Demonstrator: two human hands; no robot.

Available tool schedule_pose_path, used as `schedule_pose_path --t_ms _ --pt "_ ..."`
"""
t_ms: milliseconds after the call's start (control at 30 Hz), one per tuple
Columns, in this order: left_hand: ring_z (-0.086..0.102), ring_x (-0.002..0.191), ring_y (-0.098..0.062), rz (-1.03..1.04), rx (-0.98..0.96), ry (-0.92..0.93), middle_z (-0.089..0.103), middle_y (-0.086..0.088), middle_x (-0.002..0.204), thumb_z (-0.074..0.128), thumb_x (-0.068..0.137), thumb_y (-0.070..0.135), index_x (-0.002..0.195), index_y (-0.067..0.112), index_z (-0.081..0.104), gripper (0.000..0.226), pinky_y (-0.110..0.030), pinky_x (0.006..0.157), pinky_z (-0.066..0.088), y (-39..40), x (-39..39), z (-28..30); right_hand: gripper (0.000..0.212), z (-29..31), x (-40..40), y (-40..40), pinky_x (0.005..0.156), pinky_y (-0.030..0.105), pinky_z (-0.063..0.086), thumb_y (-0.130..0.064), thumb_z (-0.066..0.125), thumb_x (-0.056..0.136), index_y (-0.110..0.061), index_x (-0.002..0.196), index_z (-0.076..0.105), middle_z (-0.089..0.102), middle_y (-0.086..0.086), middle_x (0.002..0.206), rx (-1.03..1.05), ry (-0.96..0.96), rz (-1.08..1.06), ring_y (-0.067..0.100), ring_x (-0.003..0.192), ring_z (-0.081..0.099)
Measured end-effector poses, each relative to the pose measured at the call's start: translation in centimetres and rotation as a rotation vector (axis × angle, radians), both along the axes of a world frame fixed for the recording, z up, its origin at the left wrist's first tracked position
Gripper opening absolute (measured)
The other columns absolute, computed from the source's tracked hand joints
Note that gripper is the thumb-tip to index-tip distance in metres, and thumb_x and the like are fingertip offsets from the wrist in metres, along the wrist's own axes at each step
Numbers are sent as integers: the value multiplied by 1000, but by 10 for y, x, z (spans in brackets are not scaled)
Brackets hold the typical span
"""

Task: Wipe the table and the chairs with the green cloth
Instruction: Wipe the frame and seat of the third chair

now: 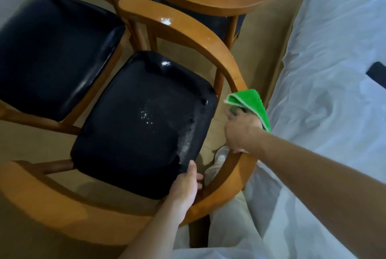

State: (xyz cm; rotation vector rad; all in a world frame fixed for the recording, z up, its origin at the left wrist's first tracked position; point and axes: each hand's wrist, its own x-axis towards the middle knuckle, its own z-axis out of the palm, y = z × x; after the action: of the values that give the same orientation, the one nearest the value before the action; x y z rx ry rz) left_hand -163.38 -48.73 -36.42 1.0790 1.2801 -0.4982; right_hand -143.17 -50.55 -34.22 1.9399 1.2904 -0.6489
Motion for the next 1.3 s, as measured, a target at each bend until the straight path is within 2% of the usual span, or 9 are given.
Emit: schedule_pose_path --t_ms 67,200,300,400,533,733,967,1167,1300 --pt "55 115 -20 38 -1 -34 65 -1 118 18 99 58 120 23 63 61 -40 107 34 -3 22 5 80 -10 47 5 114 60 8 -25 60 86 -33 153 18 -16 4 161 177 110 -143 40 144 -15" --pt "52 121 -19 209 10 -104 59 -2 131 23 99 57 129 24 58 57 -33 102 32 -5 80 11 80 -19 65 -20 94 23 33 -32 45 99 -42 148 -18 -5 -4 162 649 522 -833 16 126 43" --pt "46 129 -20 319 46 -172 50 0 142 23 99 57 140 28 48 56 -42 113 30 -5 137 15 61 -24 41 -42 77 21 39 -39 43 100 -30 152 10 51 -7 133 908 587 -1153 4 94 56" --pt "52 123 -24 415 200 -127 56 -7 135 25 100 52 136 20 53 56 -43 108 37 -3 187 18 28 -24 37 -52 74 27 43 -42 44 99 -26 119 55 69 -11 96 946 664 -1305 13 91 65" --pt "57 114 -24 499 363 -16 63 -5 123 21 100 49 129 20 58 55 -43 102 41 -4 215 21 31 -29 68 -32 72 35 53 -47 45 98 -21 111 54 68 -5 91 824 779 -1233 12 79 65" --pt "53 74 -2 336 582 95 58 11 79 23 99 44 83 28 55 40 -16 55 30 -8 239 12 43 -47 135 62 74 28 36 -46 48 97 -13 123 39 55 3 109 844 684 -859 16 89 52" --pt "50 80 12 531 615 166 55 28 88 31 99 43 84 41 54 28 -9 69 32 2 263 8 48 -59 192 182 85 33 40 -48 40 100 -11 128 50 60 12 123 823 773 -655 31 113 55" --pt "55 79 -2 757 624 204 61 7 86 27 102 38 83 29 57 36 -19 63 34 46 305 -5 44 -70 189 136 78 28 41 -54 46 95 -26 129 46 59 -11 104 838 877 -674 10 91 57" --pt "54 74 -7 657 709 331 55 9 82 18 98 47 84 30 49 38 -30 63 46 57 323 -17 29 -69 196 84 48 13 40 -46 52 94 -19 85 56 62 -13 59 670 1020 -704 0 52 57"
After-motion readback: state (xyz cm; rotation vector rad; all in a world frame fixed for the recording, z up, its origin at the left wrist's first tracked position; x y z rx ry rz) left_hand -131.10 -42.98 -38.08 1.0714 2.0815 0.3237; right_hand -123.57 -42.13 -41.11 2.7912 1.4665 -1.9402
